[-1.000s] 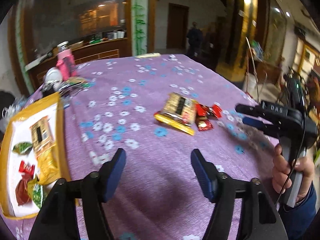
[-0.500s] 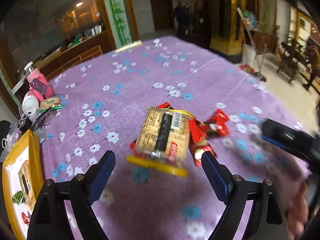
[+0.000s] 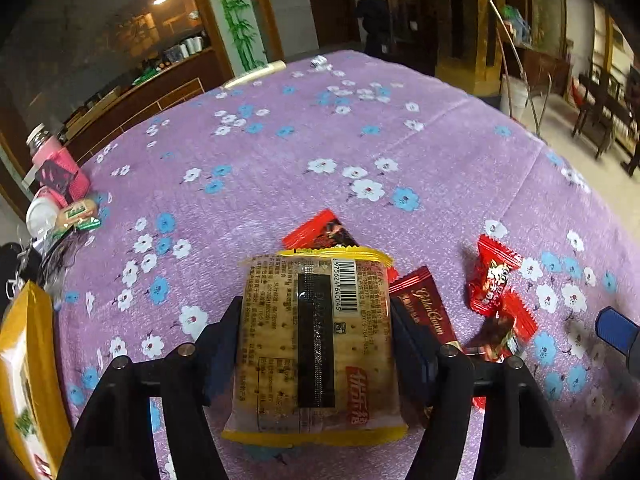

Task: Organize snacks
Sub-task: 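Grasp the large cracker pack with the left gripper while the right grasps a red candy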

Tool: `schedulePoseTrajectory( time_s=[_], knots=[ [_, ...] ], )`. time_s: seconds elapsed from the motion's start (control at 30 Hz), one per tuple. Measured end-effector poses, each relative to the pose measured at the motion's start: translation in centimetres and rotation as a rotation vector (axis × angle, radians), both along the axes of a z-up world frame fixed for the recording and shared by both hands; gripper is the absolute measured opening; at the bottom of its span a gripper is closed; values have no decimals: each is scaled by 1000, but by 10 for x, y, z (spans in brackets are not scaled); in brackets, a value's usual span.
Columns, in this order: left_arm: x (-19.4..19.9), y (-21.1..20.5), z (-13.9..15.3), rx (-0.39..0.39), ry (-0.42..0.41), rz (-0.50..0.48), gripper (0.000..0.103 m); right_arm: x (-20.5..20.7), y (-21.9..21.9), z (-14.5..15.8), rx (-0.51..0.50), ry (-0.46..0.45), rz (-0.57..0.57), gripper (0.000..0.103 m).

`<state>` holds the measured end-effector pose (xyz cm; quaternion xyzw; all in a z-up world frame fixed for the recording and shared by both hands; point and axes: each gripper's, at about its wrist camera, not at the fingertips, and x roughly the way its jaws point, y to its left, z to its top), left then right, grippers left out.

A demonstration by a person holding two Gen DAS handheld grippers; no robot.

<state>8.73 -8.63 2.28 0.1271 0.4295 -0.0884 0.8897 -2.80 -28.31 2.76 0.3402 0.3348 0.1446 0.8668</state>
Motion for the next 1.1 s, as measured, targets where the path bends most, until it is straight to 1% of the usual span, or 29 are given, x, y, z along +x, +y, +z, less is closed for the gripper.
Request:
schedulePoseTrajectory(
  time_s=[0.07, 0.1, 0.13, 0.2, 0.23, 0.33, 0.43, 0.5, 0.57, 0.67, 0.7, 0.73, 0.8, 0.9, 0.93, 0.97, 1.03, 1.1],
  knots=[
    [-8, 5, 1, 9, -12, 5, 72, 0, 0, 0, -2, 2, 0, 63],
    [-14, 10, 2, 2, -13, 13, 72, 0, 0, 1, -2, 2, 1, 63],
    [-21, 17, 3, -17, -4, 19, 72, 0, 0, 1, -2, 2, 1, 63],
    [-38, 36, 5, -80, 15, 22, 72, 0, -1, 1, -1, 1, 1, 63],
    [-46, 45, 6, -100, 11, 26, 72, 0, -1, 1, -2, 2, 0, 63],
    [-57, 68, 8, -141, -21, 61, 72, 2, 1, 1, -13, 7, 2, 63],
    [-57, 92, 13, -219, -72, 120, 72, 3, 2, 1, -22, 13, -1, 63],
    [-55, 104, 15, -260, -83, 153, 72, 5, 2, 0, -29, 23, -5, 63],
    [-55, 112, 17, -286, -98, 172, 72, 8, 5, -2, -44, 58, 4, 63],
    [-55, 115, 19, -287, -126, 184, 72, 13, 13, -3, -92, 119, 1, 63],
    [-55, 115, 20, -289, -129, 183, 72, 15, 15, -4, -91, 144, 1, 62],
    [-54, 115, 21, -289, -130, 180, 72, 17, 19, -5, -66, 164, 10, 62],
    [-56, 115, 22, -281, -138, 174, 72, 21, 29, -6, -44, 190, 23, 62],
    [-58, 116, 26, -292, -145, 171, 72, 36, 48, -6, -94, 269, 6, 62],
    [-59, 118, 27, -297, -148, 175, 72, 42, 54, -8, -91, 303, 1, 59],
    [-59, 119, 27, -300, -150, 179, 72, 47, 57, -10, -98, 330, -5, 52],
    [-60, 121, 28, -310, -149, 184, 72, 56, 66, -6, -179, 359, -60, 43],
    [-60, 123, 28, -318, -146, 186, 72, 69, 75, -4, -263, 375, -82, 39]
  ],
)
